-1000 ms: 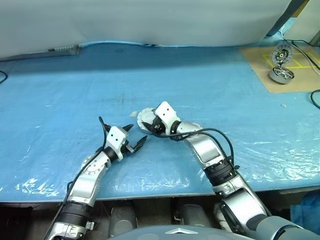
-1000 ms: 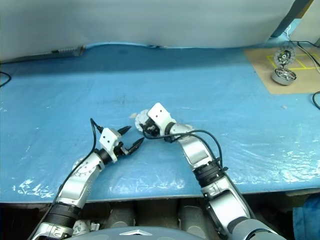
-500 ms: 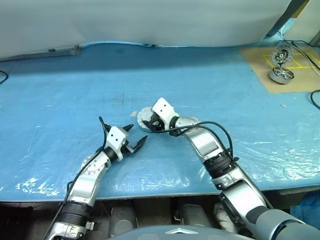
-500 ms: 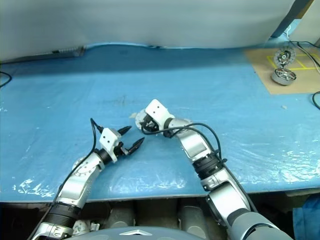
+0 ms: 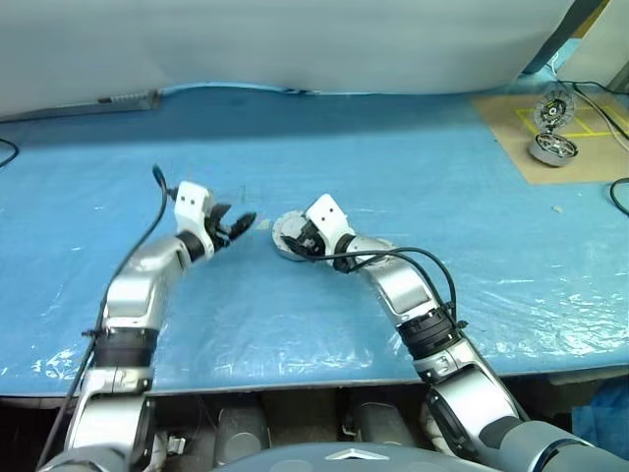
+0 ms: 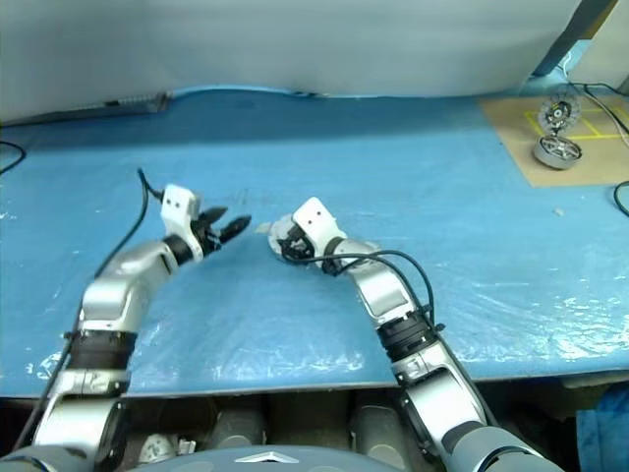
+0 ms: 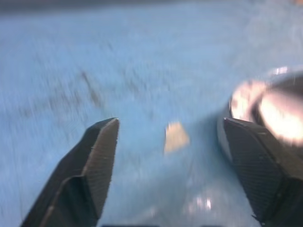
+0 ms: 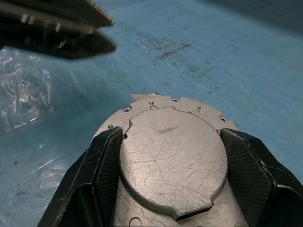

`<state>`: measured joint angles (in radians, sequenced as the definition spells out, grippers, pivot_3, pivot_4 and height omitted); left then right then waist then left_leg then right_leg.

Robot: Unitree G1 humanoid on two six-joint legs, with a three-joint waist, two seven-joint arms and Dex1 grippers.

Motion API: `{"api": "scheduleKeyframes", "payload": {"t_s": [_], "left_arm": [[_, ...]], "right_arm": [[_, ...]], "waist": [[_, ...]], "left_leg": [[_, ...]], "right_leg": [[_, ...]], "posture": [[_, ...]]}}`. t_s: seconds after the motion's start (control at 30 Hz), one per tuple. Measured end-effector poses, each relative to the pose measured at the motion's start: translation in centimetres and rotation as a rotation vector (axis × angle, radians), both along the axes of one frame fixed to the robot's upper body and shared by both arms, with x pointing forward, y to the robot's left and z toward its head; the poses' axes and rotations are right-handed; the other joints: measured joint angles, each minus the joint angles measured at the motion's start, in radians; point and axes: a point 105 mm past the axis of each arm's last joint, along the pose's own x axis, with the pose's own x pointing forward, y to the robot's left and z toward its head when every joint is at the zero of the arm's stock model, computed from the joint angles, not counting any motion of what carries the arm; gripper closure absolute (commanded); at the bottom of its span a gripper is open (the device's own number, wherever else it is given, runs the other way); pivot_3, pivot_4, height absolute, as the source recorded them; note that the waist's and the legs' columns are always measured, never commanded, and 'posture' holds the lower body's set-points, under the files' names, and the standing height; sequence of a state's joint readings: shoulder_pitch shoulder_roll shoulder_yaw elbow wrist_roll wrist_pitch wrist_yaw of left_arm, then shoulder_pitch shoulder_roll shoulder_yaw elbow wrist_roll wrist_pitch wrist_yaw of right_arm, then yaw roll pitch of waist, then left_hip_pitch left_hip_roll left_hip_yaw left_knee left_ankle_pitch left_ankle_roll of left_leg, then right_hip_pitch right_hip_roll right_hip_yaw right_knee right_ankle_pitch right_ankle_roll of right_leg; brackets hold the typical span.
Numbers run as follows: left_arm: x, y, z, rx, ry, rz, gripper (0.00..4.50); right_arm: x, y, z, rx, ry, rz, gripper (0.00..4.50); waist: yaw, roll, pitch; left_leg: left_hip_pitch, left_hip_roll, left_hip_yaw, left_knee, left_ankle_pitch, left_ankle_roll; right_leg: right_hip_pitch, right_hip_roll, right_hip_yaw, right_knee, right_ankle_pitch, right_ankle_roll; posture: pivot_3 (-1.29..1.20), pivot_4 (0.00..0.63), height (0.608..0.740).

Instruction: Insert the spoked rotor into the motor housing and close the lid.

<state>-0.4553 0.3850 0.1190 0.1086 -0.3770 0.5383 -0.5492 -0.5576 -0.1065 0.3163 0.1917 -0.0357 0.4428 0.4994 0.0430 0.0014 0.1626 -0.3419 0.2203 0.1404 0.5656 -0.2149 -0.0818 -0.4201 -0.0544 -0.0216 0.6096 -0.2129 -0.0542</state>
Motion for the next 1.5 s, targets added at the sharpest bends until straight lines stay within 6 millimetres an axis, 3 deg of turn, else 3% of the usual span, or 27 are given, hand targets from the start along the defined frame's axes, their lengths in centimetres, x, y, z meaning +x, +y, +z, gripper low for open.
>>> {"api": "scheduleKeyframes", "payload": {"t_s": [0.07,0.23,0.6,0.9,1.5], "left_arm": [[0.1,-0.9,0.2,-0.048,0.041,-0.049,2.36],[-1.3,-3.9,-1.8,-0.120,0.238,-0.242,4.04],[-1.4,-4.7,-2.6,-0.041,0.249,-0.317,4.04],[0.3,-5.1,-2.5,0.011,0.227,-0.233,4.04],[-0.2,-5.4,-2.7,0.075,0.219,-0.264,4.07]], "right_arm": [[-0.1,0.1,0.0,0.001,0.000,0.004,1.54],[-0.1,0.2,0.0,0.000,-0.001,0.005,1.54],[0.1,-0.1,-0.1,-0.006,-0.003,-0.010,1.54],[0.0,0.1,-0.2,-0.010,-0.001,-0.007,1.54],[-0.1,-0.1,-0.1,0.001,0.011,-0.015,1.54]], "waist": [[0.000,0.000,0.000],[-0.001,0.000,0.000],[0.002,0.000,0.000],[0.001,0.000,0.000],[0.001,0.000,0.000]], "left_leg": [[0.000,0.000,0.000,-0.001,0.000,0.000],[0.000,0.000,0.000,-0.001,0.000,0.000],[0.001,0.000,0.000,-0.001,0.000,0.000],[0.009,0.000,0.000,-0.003,0.000,0.000],[0.008,0.000,0.000,-0.006,0.000,0.000]], "right_leg": [[0.000,0.000,0.000,-0.001,0.000,0.000],[0.000,0.000,0.000,-0.001,0.000,0.000],[0.002,0.000,0.000,-0.001,0.000,0.000],[0.009,-0.001,0.000,-0.004,-0.001,0.001],[0.009,-0.001,0.000,-0.005,-0.003,0.003]], "posture": [[0.00,0.150,0.740],[0.00,0.150,0.740],[0.00,0.150,0.740],[0.00,0.150,0.740],[0.00,0.150,0.740]]}}
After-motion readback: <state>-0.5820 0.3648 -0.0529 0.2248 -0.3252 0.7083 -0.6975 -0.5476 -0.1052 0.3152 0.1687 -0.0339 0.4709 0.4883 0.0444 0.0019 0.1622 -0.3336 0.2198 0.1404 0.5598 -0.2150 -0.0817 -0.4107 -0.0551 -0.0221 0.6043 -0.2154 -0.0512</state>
